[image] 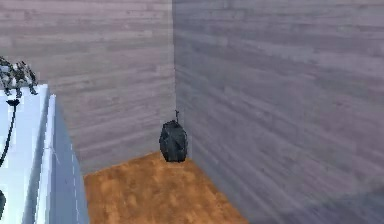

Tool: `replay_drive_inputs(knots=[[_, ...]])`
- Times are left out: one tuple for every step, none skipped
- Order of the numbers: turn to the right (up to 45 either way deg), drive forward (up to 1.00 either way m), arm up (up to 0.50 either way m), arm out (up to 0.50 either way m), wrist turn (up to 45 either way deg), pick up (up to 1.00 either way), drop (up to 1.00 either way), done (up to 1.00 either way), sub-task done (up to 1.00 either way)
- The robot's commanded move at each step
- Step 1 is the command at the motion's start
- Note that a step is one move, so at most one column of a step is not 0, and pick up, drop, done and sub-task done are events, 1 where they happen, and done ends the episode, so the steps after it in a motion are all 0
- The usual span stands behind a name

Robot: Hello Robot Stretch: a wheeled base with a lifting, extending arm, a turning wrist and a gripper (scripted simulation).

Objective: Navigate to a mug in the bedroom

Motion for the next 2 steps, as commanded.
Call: replay_drive_inputs(knots=[[-21.0, 0.0, 0.0, 0.0, 0.0, 0.0, 0.0, 0.0, 0.0], [0.0, 0.7, 0.0, 0.0, 0.0, 0.0, 0.0, 0.0, 0.0]])
